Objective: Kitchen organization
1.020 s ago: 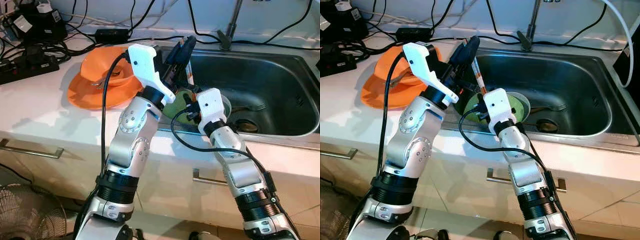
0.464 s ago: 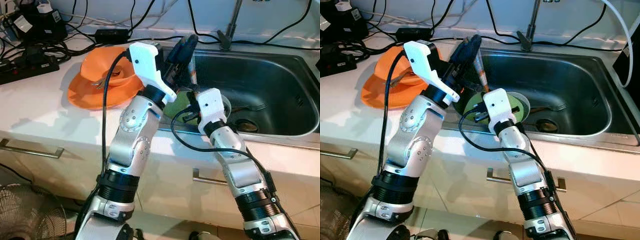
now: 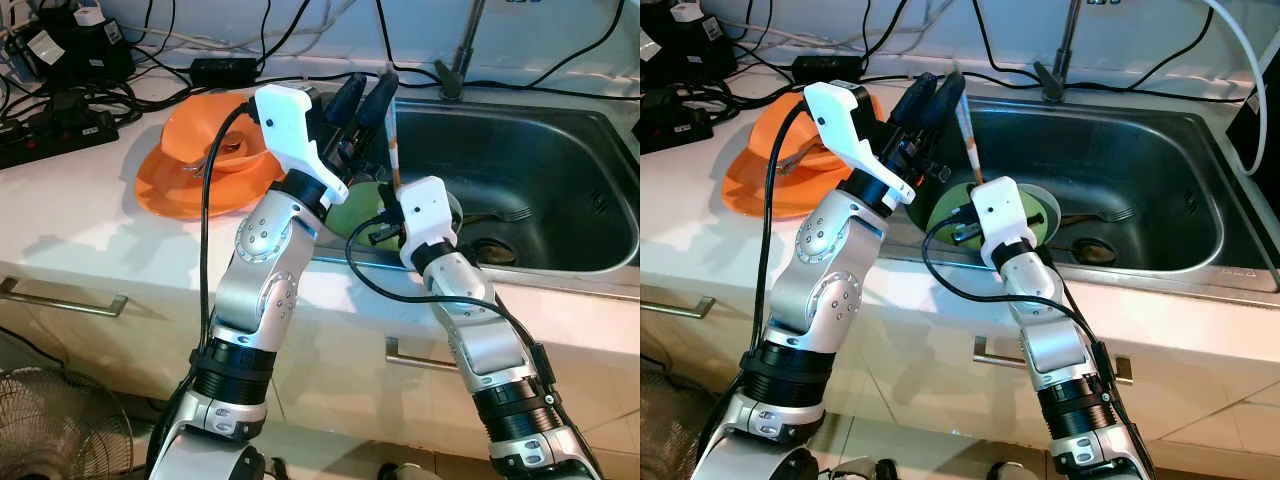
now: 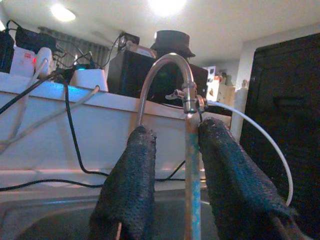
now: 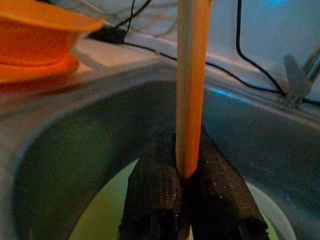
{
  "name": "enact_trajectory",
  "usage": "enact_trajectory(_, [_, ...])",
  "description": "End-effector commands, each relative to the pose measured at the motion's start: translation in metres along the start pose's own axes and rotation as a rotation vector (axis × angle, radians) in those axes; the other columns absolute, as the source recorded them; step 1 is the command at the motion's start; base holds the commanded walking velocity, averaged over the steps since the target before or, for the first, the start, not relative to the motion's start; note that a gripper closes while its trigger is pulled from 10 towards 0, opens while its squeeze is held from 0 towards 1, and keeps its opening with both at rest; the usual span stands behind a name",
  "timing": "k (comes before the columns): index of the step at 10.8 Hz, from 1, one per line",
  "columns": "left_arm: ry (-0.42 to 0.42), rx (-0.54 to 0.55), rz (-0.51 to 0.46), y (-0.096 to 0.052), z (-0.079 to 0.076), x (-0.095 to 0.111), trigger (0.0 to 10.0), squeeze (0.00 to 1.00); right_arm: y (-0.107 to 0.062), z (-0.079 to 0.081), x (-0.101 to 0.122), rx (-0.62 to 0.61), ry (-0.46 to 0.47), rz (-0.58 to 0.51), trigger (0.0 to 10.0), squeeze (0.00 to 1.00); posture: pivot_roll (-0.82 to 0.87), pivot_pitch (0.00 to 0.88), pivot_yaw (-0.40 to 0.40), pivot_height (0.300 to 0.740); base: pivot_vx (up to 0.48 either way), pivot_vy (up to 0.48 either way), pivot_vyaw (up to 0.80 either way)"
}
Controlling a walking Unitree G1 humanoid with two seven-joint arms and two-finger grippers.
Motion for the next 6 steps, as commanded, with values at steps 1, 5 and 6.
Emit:
enact_trajectory(1, [-0.013, -0.004, 0.002, 0.001, 0.001, 0.000, 10.0, 1.00, 0.003, -0.005, 0.005, -0.019, 0.012, -0.017, 0.0, 0.00, 0.00, 0.072, 0.038, 0.740, 0.000, 0.000, 0.00])
enact_trajectory(5, [-0.064, -0.071, 0.035, -0.001, -0.008, -0.005, 10.0, 1.00, 0.006, -0.010, 0.006, -0.044, 0.026, -0.015, 0.0, 0.00, 0.00, 0.075, 0.039, 0.740, 0.000, 0.000, 0.00])
enact_trajectory(6, [-0.068, -0.079, 0.038, -0.002, -0.009, -0.005, 10.0, 1.00, 0.007, -0.010, 0.006, -0.047, 0.032, -0.015, 0.0, 0.00, 0.00, 0.078, 0.040, 0.740, 0.000, 0.000, 0.00])
Point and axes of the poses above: a point about 5 cm out from each wrist's last joint towards the gripper, its own y axis pointing out of the wrist towards the gripper, its own x axis along the axis of the wrist's last joint, z = x × y, the point moved 3 cm from there along y, pointing out of the wrist towards the gripper, and after that the axes turned 6 degrees about y, right-handed, at the moved point
